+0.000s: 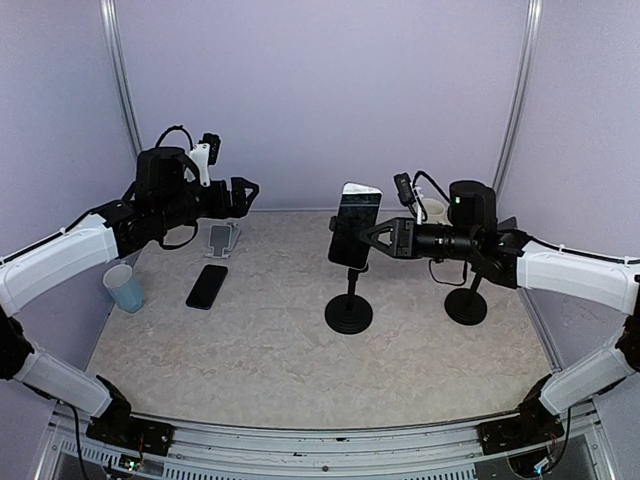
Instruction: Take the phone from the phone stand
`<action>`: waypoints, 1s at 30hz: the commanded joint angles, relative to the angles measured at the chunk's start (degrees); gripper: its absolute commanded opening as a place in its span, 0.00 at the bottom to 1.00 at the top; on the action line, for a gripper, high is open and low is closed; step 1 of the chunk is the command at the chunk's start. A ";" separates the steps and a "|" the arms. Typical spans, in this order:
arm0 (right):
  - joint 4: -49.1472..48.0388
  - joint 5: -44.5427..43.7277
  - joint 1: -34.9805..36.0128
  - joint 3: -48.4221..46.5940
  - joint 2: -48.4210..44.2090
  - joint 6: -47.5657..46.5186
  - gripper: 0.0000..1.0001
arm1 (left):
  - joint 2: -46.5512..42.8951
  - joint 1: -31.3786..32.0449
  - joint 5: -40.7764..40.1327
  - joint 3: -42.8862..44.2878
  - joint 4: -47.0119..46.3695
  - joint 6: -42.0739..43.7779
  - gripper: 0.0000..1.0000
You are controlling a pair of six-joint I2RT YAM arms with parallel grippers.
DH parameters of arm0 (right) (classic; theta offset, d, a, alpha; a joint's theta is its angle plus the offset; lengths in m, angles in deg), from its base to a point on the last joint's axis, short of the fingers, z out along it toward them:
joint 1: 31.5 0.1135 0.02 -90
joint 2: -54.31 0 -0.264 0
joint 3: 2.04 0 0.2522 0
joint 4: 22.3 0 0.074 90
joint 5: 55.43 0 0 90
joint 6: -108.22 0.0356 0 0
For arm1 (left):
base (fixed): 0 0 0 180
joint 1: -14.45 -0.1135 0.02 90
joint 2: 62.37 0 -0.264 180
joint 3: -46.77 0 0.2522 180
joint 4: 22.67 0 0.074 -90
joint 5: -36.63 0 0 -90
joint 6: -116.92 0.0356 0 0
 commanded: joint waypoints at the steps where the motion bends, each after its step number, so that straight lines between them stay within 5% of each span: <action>1: -7.63 -9.11 3.05 -4.64 2.34 0.18 0.00 | -3.35 1.28 2.84 -0.90 1.72 0.06 0.99; 8: -7.57 -16.26 6.95 -6.51 5.25 0.90 0.00 | -4.88 7.77 3.81 -3.84 1.09 -2.08 0.99; 22: -7.57 -20.51 7.76 -6.30 5.36 3.74 0.00 | 6.31 22.75 -2.61 1.05 2.28 -3.59 0.99; 30: -7.77 -19.08 7.76 -6.80 6.39 4.54 0.00 | 13.24 24.28 -5.21 6.47 2.74 -3.26 0.99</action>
